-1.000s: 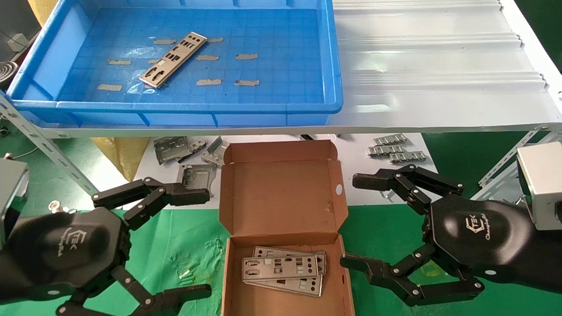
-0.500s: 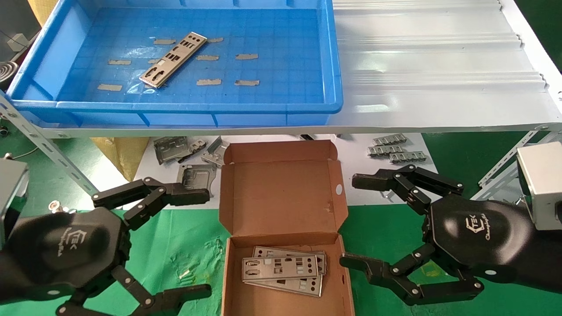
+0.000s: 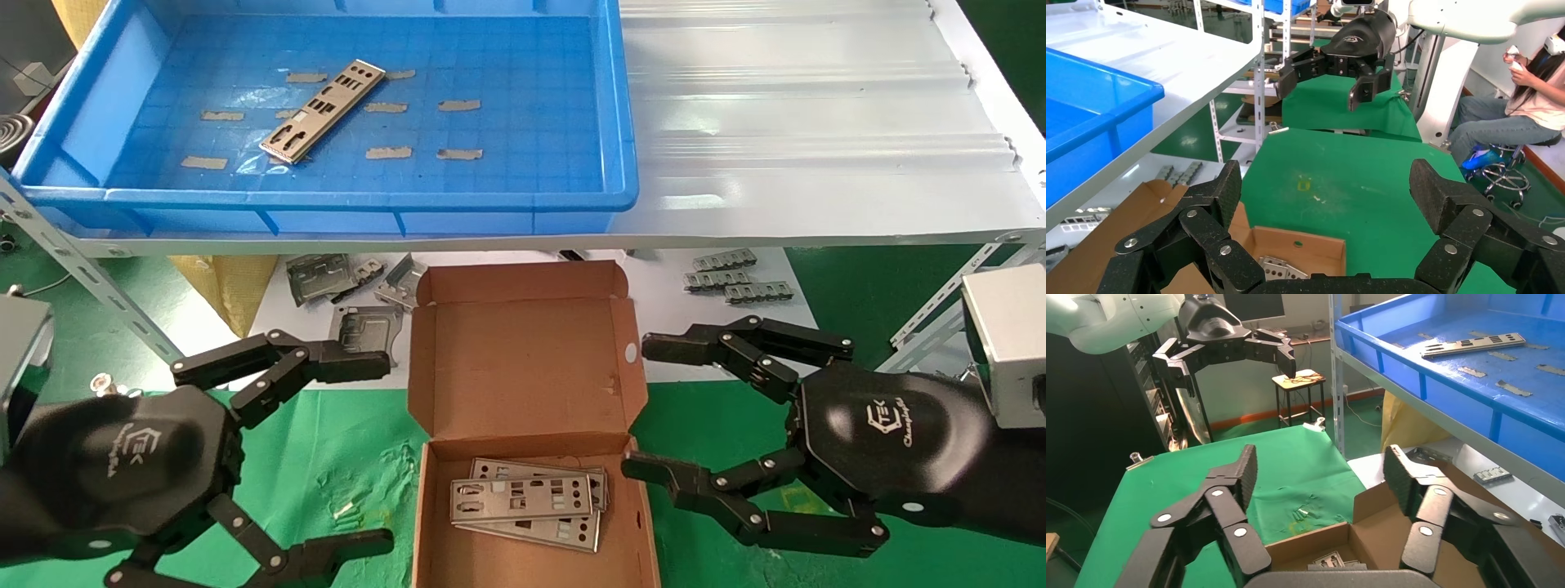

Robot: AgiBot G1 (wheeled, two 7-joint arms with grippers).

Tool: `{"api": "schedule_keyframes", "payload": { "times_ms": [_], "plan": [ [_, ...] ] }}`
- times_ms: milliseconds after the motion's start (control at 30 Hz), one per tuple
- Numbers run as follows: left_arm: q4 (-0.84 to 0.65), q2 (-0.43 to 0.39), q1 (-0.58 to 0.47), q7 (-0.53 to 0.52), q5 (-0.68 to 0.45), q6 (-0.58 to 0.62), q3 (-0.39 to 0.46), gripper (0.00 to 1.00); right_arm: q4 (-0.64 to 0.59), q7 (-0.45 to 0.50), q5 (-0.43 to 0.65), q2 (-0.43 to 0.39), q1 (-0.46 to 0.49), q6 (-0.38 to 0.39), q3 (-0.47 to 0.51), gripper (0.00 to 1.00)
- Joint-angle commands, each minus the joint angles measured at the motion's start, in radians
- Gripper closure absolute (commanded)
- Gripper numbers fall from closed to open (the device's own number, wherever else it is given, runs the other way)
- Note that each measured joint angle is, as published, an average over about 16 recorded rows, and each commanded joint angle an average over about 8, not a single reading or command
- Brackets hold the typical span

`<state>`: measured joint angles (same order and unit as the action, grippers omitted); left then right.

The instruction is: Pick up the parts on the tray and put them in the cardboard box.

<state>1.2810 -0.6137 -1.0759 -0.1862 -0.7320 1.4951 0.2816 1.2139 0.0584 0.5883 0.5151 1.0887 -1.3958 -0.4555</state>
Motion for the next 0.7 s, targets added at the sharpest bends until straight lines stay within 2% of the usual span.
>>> {"api": "schedule_keyframes", "payload": {
  "times_ms": [33, 700],
  "plan": [
    [0.000, 0.000, 0.000, 0.000, 0.000, 0.000, 0.000, 0.00, 0.000, 0.000, 0.000, 0.000, 0.000, 0.000, 0.000, 1.00],
    [0.000, 0.000, 0.000, 0.000, 0.000, 0.000, 0.000, 0.00, 0.000, 0.000, 0.000, 0.000, 0.000, 0.000, 0.000, 1.00]
  ]
}}
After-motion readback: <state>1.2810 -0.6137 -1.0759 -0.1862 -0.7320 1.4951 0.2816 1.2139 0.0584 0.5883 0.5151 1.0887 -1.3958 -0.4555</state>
